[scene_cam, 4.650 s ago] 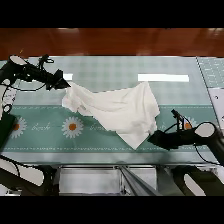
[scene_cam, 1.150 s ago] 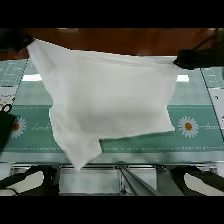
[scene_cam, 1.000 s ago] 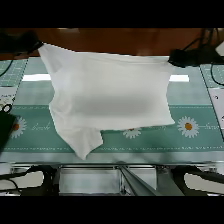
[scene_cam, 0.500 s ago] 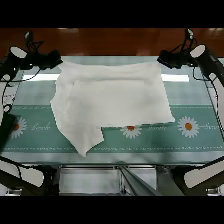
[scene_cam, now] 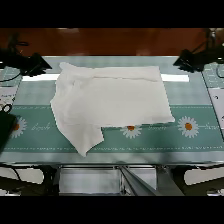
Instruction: Fold the shirts.
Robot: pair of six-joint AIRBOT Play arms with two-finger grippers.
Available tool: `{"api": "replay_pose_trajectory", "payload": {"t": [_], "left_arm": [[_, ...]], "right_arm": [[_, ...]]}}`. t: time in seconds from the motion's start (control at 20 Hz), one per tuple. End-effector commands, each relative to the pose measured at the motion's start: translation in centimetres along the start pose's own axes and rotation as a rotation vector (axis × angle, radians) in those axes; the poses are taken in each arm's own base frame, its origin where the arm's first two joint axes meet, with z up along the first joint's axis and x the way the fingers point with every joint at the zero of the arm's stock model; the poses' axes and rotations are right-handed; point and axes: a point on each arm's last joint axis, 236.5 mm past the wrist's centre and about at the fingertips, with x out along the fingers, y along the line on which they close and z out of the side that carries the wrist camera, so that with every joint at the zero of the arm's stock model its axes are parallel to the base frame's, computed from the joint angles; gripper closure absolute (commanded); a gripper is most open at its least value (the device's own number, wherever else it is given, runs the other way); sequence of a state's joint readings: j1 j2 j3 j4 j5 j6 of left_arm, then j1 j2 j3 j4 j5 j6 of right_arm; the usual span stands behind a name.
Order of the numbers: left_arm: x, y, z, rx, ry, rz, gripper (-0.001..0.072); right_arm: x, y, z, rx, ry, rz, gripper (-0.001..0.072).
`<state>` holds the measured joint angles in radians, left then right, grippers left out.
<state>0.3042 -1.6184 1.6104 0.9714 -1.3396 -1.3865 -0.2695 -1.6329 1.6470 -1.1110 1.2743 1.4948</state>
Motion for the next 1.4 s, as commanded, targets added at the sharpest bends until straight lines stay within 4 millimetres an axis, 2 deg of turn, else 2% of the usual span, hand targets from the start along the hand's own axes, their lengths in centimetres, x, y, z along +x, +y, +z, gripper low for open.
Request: {"api": "replay_pose_trajectory", "payload": {"t": [0.0, 0.1, 0.2, 0.3, 0.35, 0.4, 0.45, 0.6, 0.75, 1.0, 1.1, 1.35], "left_arm": [[-4.5, 0.1, -6.2, 0.011, 0.09, -0.009, 0.0202], [-4.2, 1.7, -11.0, -0.063, 0.107, 0.005, 0.0201], [-3.1, 3.9, -15.9, -0.167, 0.1, 0.023, 0.0202], [-1.5, 5.7, -20.9, -0.285, 0.116, 0.03, 0.0202], [-0.8, 6.5, -22.9, -0.338, 0.129, 0.032, 0.0202], [-0.2, 6.9, -24.2, -0.386, 0.14, 0.019, 0.0202], [0.2, 7.1, -25.0, -0.43, 0.15, 0.002, 0.0201], [1.1, 7.9, -26.5, -0.534, 0.191, -0.006, 0.0202], [2.3, 7.2, -26.3, -0.58, 0.215, -0.056, 0.0202], [4.2, 8.0, -25.7, -0.576, 0.201, -0.026, 0.0202], [4.8, 7.9, -26.0, -0.578, 0.222, -0.026, 0.0202], [6.7, 5.0, -25.4, -0.528, 0.243, -0.127, 0.0203]], "right_arm": [[-3.8, -5.4, -6.6, 0.083, 0.082, -0.102, 0.0296], [-2.8, -6.2, -11.0, 0.148, 0.044, -0.04, 0.0296], [-1.4, -5.2, -15.9, 0.178, 0.003, 0.078, 0.0296], [-0.6, -4.9, -19.8, 0.224, -0.029, 0.143, 0.0298], [-0.3, -5.2, -21.5, 0.233, -0.016, 0.132, 0.0298], [-0.2, -5.4, -22.6, 0.233, -0.007, 0.118, 0.0298], [-0.3, -5.2, -22.9, 0.236, -0.011, 0.121, 0.0298], [-0.6, -4.0, -22.5, 0.252, -0.021, 0.169, 0.0298], [-0.6, -4.0, -22.6, 0.252, -0.018, 0.171, 0.0298], [-0.7, -3.6, -22.3, 0.263, -0.028, 0.189, 0.0299], [-0.7, -3.5, -22.2, 0.265, -0.029, 0.192, 0.0299], [-0.7, -3.6, -22.2, 0.282, -0.03, 0.191, 0.03]]}}
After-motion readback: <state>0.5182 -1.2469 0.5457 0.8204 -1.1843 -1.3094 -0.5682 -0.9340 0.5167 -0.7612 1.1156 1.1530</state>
